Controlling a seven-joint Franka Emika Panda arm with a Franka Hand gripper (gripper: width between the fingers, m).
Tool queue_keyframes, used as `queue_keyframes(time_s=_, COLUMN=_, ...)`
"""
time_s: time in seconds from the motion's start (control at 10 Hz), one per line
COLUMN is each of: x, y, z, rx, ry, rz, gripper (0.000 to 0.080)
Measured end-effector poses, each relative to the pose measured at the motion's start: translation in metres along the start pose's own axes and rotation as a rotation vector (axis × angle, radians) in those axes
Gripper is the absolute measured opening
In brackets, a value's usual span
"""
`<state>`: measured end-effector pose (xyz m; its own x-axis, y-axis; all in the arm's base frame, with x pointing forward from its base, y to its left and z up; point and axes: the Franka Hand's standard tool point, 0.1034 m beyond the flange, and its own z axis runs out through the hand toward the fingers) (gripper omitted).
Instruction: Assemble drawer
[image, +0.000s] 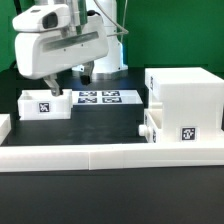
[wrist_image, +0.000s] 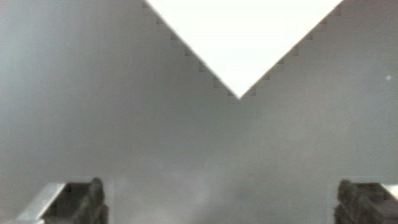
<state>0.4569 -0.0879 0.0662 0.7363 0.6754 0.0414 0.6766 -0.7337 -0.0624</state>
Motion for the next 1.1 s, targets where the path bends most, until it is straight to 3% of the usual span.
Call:
queue_keyframes(time_s=0.2, x=-0.01, y=-0.001, z=0.003, rx=-0.018, ry=0.006, rz=0.141, gripper=0.0649)
queue_keyframes(time_s=0.7, x=-0.009, y=-0.003, z=0.005, rx=-0.014, ry=0.013, rz=0.435, gripper=0.0649)
queue_keyframes(time_s=0.9, x=-0.031, y=-0.014, z=0.018, rx=-0.02, ry=0.008, rz=0.565, gripper=0.0649)
queue_keyframes(time_s=1.1, x=-0.041, y=-0.026, z=0.026, rx=-0.01, ry=-0.006, rz=0.584, gripper=0.0649)
